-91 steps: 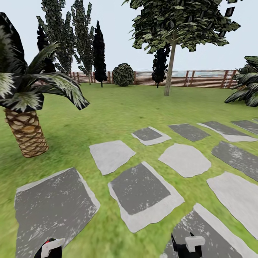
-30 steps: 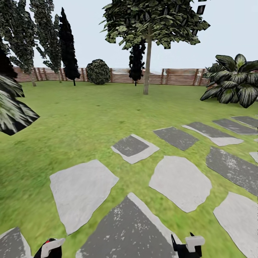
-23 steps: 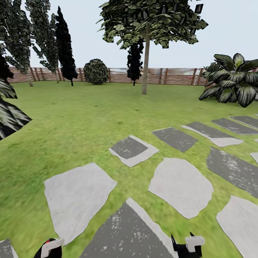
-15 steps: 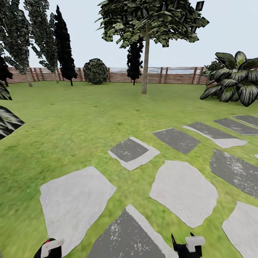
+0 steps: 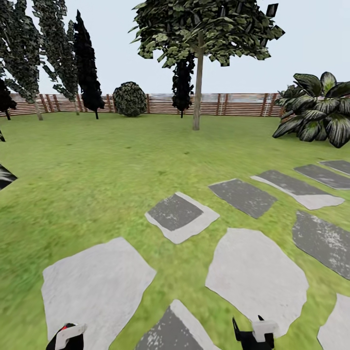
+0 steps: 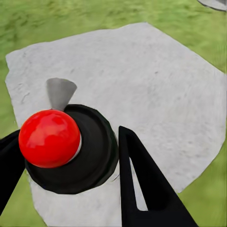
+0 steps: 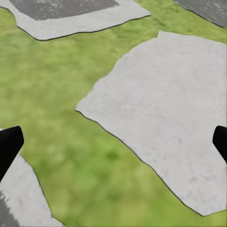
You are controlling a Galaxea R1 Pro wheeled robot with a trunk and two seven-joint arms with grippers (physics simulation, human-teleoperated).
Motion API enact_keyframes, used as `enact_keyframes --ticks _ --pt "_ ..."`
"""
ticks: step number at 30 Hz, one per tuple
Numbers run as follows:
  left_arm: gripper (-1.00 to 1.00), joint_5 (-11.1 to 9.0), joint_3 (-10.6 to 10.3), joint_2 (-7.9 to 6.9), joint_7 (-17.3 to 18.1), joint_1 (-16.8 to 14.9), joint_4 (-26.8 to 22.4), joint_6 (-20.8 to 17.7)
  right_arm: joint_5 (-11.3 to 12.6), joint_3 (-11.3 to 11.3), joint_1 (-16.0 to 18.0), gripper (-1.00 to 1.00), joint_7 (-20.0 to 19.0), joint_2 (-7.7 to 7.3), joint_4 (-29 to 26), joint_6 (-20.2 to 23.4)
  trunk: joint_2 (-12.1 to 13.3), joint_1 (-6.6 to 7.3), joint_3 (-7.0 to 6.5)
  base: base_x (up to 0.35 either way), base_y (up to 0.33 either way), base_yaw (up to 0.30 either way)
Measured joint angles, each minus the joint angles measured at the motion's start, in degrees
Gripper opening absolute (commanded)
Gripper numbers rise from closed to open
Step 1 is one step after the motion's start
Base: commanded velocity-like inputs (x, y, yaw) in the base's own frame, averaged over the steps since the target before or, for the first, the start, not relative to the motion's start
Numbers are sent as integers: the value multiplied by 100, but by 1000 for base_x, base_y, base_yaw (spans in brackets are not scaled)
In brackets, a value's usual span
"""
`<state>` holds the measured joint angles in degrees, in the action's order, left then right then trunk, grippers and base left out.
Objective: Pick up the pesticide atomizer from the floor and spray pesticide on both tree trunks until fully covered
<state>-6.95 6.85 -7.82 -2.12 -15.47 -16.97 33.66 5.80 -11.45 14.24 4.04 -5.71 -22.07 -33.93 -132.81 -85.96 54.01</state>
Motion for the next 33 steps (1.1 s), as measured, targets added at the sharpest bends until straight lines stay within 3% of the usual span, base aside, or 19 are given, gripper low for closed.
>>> enact_keyframes --ticks 33 --pt "-100 -3 0 0 0 0 -4 0 0 -6 0 100 0 0 1 0 0 0 0 340 0 0"
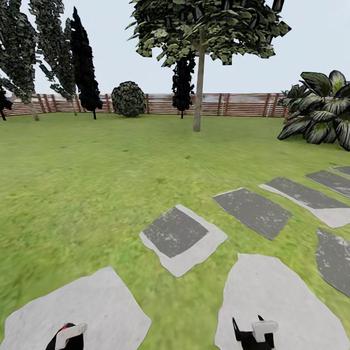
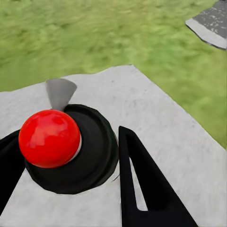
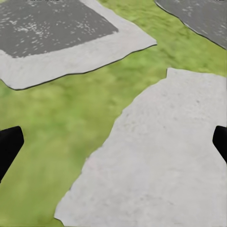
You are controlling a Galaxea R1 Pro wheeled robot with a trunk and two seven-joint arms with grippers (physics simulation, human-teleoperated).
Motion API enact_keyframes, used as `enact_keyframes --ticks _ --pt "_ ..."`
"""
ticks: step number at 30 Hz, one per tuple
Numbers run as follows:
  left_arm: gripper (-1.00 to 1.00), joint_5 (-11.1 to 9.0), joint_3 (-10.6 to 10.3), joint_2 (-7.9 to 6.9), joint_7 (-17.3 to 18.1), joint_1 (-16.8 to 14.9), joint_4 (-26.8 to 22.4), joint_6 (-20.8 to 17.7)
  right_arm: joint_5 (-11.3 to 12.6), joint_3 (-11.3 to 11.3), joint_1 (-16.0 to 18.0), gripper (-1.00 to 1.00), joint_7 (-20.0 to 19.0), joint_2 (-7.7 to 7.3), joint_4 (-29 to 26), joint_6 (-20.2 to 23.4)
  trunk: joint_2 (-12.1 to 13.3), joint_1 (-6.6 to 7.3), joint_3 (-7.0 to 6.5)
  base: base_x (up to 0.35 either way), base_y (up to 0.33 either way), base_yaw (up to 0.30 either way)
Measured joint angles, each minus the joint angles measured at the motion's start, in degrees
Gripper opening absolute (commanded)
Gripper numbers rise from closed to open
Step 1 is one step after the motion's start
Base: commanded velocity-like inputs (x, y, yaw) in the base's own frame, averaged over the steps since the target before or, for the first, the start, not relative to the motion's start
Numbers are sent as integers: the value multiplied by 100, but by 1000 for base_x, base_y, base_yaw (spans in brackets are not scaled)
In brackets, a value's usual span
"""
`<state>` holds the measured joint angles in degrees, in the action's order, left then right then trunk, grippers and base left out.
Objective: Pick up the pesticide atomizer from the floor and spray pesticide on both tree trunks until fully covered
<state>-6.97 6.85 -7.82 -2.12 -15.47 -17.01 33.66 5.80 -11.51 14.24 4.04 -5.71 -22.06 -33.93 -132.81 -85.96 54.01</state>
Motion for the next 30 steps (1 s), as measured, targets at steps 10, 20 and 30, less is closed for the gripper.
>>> enact_keyframes --ticks 10,20,30 --pt "-100 5 -3 0 0 0 -4 0 1 1 0 100 0 0 0 0 0 0 0 340 0 0" --pt "-100 1 0 0 0 0 -2 0 0 0 0 100 0 0 0 0 0 0 0 340 0 0" --pt "-100 3 0 0 0 0 5 0 0 1 0 100 1 0 0 0 0 0 0 340 0 0"
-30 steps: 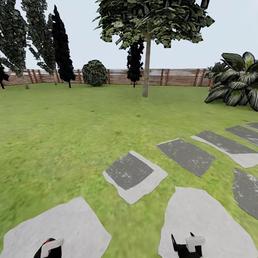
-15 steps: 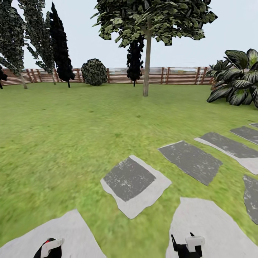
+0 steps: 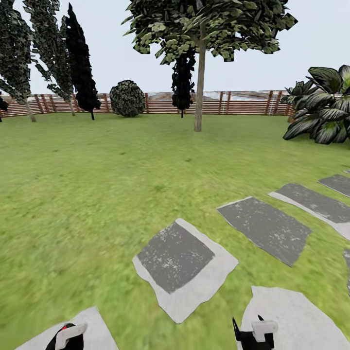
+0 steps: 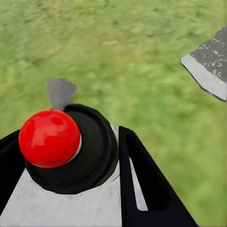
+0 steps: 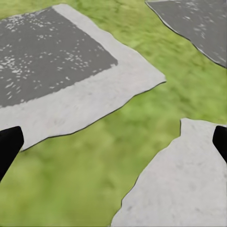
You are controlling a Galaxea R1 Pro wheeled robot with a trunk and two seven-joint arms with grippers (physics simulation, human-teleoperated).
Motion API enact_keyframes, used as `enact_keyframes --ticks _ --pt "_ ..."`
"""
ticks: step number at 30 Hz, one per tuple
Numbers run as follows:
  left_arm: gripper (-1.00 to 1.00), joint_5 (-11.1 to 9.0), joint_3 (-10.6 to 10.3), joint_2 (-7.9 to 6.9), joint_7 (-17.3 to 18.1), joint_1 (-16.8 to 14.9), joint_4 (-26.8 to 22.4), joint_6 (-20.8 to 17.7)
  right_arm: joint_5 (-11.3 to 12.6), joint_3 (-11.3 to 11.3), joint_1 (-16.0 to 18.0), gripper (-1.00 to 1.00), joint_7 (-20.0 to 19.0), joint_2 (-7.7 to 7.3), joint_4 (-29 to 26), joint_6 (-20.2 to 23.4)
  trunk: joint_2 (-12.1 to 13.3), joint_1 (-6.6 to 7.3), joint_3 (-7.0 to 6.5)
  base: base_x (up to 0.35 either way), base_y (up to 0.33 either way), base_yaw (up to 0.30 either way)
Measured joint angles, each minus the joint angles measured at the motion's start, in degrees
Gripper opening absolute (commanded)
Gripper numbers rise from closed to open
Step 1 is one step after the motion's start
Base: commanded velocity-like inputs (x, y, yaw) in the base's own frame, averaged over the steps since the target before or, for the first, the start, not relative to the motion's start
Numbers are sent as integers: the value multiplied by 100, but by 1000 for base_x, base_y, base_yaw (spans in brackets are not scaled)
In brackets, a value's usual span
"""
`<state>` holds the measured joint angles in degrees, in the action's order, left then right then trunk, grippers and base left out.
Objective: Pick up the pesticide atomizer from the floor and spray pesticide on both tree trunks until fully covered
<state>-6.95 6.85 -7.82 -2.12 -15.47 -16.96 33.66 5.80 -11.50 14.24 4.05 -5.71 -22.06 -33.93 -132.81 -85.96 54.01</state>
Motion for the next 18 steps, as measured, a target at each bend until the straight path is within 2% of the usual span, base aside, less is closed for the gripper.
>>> enact_keyframes --ticks 18 --pt "-100 0 0 0 0 0 0 0 0 -1 0 100 -1 0 0 0 0 0 0 340 0 0"
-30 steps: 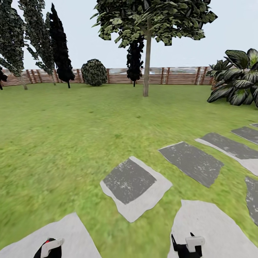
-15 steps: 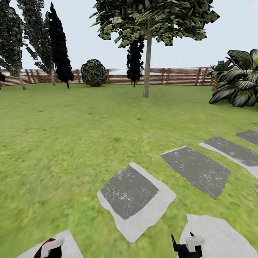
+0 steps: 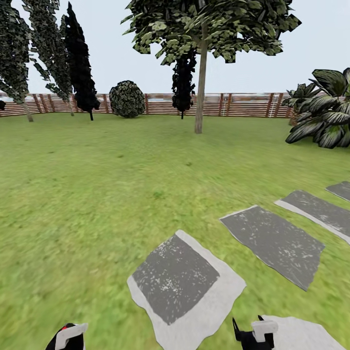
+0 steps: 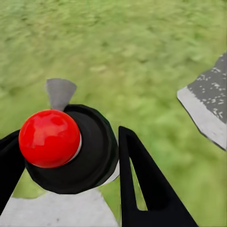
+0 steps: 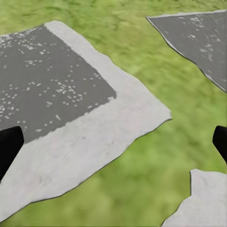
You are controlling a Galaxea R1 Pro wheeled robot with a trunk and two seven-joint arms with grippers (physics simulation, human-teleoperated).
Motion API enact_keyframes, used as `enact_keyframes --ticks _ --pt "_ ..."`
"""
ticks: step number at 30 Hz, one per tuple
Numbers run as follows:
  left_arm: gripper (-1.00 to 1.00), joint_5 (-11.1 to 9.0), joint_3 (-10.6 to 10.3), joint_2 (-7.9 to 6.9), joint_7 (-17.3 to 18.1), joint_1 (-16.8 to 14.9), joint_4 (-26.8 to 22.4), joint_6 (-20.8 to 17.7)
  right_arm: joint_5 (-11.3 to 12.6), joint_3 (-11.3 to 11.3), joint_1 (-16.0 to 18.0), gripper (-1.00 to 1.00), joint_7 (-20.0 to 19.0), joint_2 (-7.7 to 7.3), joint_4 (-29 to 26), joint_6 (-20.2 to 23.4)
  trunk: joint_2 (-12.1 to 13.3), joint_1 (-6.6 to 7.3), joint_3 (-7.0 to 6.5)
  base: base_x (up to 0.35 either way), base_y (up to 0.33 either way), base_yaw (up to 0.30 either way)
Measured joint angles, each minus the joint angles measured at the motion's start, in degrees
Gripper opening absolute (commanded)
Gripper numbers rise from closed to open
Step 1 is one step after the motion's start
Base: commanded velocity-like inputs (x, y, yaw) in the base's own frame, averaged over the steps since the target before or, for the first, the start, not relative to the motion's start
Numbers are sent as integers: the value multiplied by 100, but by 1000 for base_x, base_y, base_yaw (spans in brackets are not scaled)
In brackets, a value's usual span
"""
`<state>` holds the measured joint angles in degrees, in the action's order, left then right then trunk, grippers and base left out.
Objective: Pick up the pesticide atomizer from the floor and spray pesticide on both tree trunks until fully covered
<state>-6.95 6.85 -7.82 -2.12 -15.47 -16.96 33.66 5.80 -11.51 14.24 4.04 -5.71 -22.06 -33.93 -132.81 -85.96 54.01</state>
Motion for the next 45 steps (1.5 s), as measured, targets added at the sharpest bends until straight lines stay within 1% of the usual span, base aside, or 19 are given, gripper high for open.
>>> enact_keyframes --ticks 45 --pt "-100 -1 0 0 0 0 -9 0 0 0 0 100 0 0 -3 0 0 0 0 340 0 0"
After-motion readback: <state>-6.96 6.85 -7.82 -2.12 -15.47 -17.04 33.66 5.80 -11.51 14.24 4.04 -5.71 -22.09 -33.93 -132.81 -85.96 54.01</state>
